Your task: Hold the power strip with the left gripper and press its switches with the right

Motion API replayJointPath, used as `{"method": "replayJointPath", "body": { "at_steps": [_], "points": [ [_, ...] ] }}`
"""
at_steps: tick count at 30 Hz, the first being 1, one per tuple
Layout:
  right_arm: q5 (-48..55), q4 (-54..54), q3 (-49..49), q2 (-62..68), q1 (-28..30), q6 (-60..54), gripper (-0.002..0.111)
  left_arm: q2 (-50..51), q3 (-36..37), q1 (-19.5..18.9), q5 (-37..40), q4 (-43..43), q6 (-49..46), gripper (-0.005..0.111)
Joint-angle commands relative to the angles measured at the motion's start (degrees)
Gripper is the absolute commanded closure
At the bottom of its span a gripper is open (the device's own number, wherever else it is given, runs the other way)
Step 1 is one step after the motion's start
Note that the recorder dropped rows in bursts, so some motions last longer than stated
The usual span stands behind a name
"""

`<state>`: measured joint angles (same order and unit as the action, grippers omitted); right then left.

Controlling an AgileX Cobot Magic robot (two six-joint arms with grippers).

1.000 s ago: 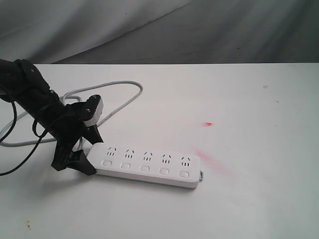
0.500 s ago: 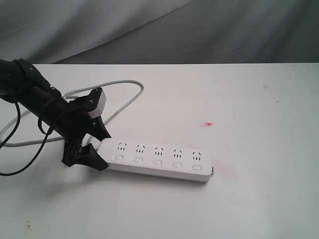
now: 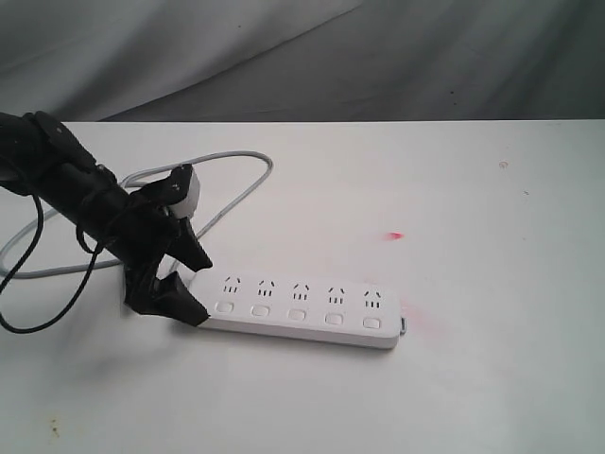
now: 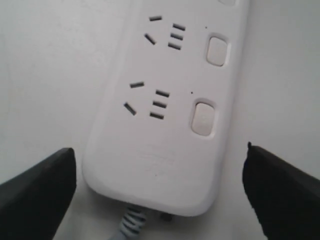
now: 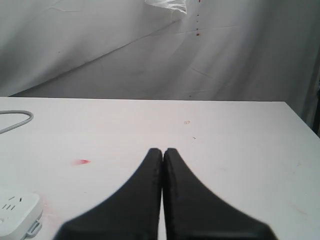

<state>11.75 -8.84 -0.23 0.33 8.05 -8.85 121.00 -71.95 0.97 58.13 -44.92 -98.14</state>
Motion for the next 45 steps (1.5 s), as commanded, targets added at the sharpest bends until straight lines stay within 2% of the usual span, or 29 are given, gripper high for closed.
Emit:
{"method": "replayJointPath", "body": {
  "at_steps": [1,5,10,14,19,21,24,29,30,37,45],
  "points": [
    [-0.58,0.38,0.23,-0.33,0.53,0.35,0.108,-0.41,-0.31,0.35,0.67,1.19,9.68,0.022],
    [-0.58,0.38,0.23,-0.33,0.53,0.35,0.108,-1.69,-0.31,0.35,0.67,2.3,18.09,0.022],
    [-0.58,0.38,0.23,-0.33,0.53,0.35,0.108,-7.37,-0.31,0.35,-1.48,2.53,22.56,0.022],
    [-0.58,0.38,0.23,-0.33,0.53,0.35,0.108,-15.93,-0.31,0.35,-4.38,2.28,28.29,0.023],
    [-0.58,0.38,0.23,-0.33,0.53,0.35,0.108,-27.87,-0.31,0.35,-7.11,2.28,38.09,0.031],
    [-0.58,0.38,0.23,-0.33,0.53,0.35,0.108,-32.99,-0.31,0.35,-7.17,2.28,42.09,0.042],
    [-0.58,0.38,0.23,-0.33,0.53,0.35,0.108,-40.16,-0.31,0.35,-7.06,2.28,47.04,0.065],
    [-0.58,0.38,0.23,-0.33,0.53,0.35,0.108,-49.56,-0.31,0.35,-5.14,2.28,48.85,0.104],
    [-0.58,0.38,0.23,-0.33,0.53,0.35,0.108,-51.25,-0.31,0.35,-4.86,2.28,48.85,0.106],
    [-0.58,0.38,0.23,-0.33,0.53,0.35,0.108,-58.63,-0.31,0.35,-5.02,2.28,50.06,0.107],
    [-0.58,0.38,0.23,-0.33,0.53,0.35,0.108,-61.81,-0.31,0.35,-5.32,2.28,50.06,0.107]
  ]
}}
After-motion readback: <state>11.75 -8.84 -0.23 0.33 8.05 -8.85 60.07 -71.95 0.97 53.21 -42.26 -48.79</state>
